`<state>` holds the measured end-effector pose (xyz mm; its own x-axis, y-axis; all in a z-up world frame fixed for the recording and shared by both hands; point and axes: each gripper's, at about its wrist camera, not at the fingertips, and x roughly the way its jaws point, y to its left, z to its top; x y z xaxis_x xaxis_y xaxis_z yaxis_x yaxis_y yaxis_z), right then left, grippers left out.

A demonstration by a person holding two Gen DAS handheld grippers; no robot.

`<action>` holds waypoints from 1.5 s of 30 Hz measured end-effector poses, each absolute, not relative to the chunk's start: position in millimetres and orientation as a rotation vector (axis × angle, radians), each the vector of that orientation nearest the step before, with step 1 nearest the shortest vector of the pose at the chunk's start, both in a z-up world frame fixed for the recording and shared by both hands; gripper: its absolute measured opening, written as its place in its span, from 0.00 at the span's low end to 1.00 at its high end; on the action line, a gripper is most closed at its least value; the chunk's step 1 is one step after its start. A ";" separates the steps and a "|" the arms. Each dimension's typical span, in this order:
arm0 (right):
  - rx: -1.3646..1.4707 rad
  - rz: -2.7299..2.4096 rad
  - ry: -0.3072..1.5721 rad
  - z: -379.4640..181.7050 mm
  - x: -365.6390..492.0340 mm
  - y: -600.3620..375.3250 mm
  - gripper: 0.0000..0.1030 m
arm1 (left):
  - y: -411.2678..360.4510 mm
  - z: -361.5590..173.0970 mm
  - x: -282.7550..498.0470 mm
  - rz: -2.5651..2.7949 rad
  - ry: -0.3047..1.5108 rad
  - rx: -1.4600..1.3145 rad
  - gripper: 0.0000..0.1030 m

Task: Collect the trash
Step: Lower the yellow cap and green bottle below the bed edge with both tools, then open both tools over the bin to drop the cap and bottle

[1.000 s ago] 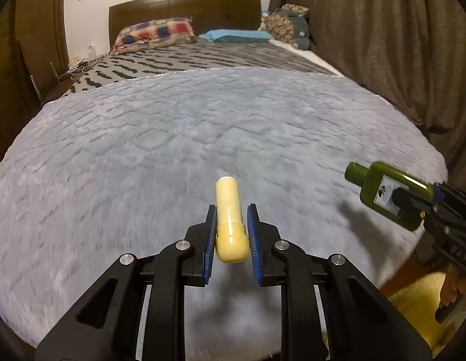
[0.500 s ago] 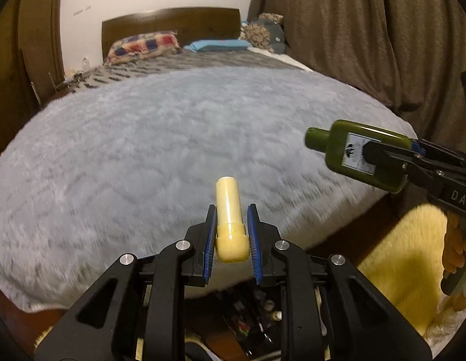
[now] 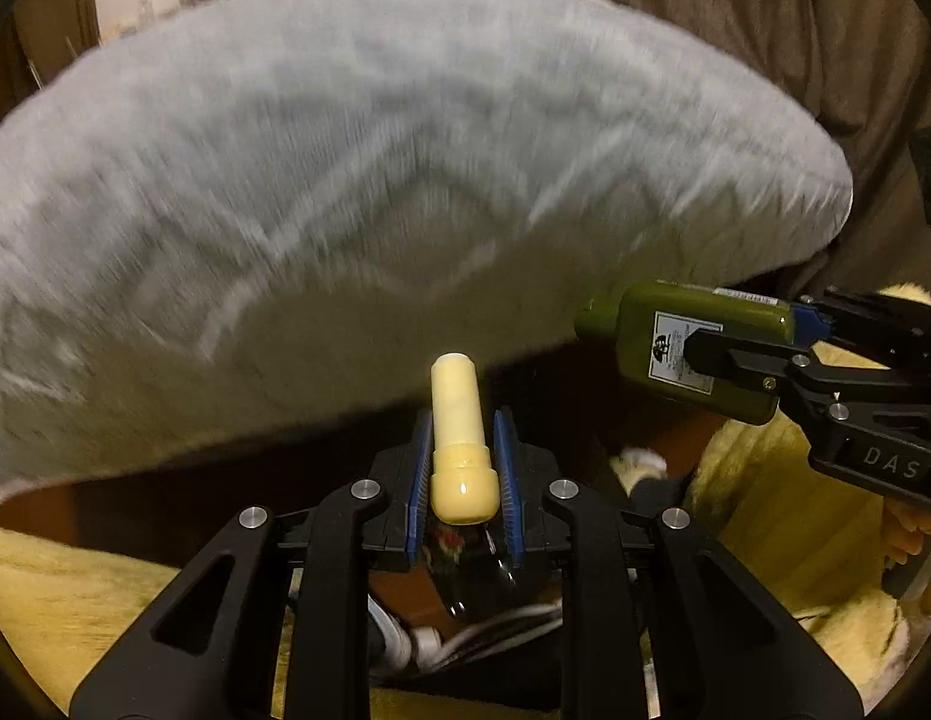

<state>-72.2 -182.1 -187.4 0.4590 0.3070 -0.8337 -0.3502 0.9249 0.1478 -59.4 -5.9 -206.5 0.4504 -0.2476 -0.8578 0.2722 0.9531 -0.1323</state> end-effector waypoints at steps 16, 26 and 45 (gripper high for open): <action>-0.038 0.346 1.265 -285.4 -50.6 -161.7 0.34 | -13.1 -287.9 -41.0 -0.359 1.295 -0.040 0.18; 0.026 0.338 1.279 -287.2 -38.3 -178.2 0.36 | -11.6 -299.8 -36.8 -0.356 1.335 -0.047 0.19; 0.105 0.201 1.044 -194.4 -51.3 -244.3 0.97 | 27.4 -208.3 -52.9 -0.191 1.056 -0.041 0.92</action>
